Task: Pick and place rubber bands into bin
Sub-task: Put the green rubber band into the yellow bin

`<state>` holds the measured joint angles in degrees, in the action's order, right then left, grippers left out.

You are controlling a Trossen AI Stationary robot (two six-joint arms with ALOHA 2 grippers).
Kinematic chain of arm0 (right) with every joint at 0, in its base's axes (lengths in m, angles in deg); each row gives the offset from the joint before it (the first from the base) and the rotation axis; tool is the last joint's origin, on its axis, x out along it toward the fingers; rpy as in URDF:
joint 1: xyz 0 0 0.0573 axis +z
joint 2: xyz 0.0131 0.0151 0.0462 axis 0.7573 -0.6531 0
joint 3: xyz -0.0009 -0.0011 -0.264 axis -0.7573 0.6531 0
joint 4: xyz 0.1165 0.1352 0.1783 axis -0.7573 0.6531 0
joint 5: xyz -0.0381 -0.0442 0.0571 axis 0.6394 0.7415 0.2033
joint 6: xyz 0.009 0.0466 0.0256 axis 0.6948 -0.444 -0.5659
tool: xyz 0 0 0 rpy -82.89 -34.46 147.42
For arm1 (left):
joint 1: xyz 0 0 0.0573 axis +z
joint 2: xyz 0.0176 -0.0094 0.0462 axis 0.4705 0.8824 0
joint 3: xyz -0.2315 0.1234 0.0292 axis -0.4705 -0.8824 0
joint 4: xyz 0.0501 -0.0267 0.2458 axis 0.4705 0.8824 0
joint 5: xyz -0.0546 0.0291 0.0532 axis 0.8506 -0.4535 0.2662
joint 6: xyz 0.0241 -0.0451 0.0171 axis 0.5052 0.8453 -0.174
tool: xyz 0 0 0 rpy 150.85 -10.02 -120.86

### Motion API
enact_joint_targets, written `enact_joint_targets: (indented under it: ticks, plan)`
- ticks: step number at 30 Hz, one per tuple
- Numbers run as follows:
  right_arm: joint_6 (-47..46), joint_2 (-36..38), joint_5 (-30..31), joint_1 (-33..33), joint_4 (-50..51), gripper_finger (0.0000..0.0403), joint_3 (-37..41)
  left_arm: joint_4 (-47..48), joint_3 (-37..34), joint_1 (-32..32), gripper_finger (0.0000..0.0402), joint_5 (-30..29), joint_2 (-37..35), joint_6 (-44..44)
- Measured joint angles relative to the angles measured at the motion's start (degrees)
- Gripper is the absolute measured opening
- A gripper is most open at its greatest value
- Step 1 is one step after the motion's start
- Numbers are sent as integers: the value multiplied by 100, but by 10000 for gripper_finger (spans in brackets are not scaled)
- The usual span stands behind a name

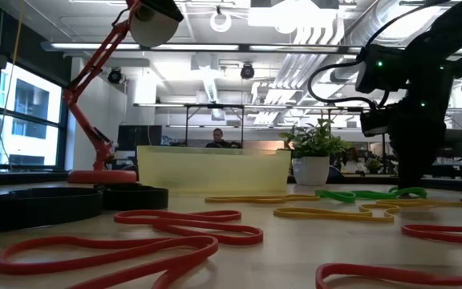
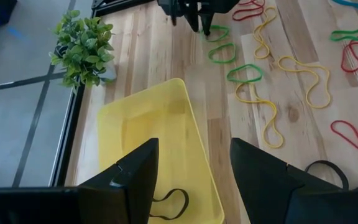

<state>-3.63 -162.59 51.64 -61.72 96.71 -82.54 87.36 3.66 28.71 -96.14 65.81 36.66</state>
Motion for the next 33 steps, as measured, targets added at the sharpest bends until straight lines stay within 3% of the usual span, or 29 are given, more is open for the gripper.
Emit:
enact_joint_targets:
  ticks: [8,17,21,33]
  plan:
    - [105,-7,-61,-153,27,9,12,2,-2,0,188,-14,2,2]
    - [-68,125,-38,-146,120,4,-116,2,-2,2,188,-83,2,4]
    - [-59,347,-357,-112,68,2,-363,2,-2,2,188,-83,2,6]
    - [156,501,-236,-113,177,1,-1260,35,-2,9,189,-109,4,10]
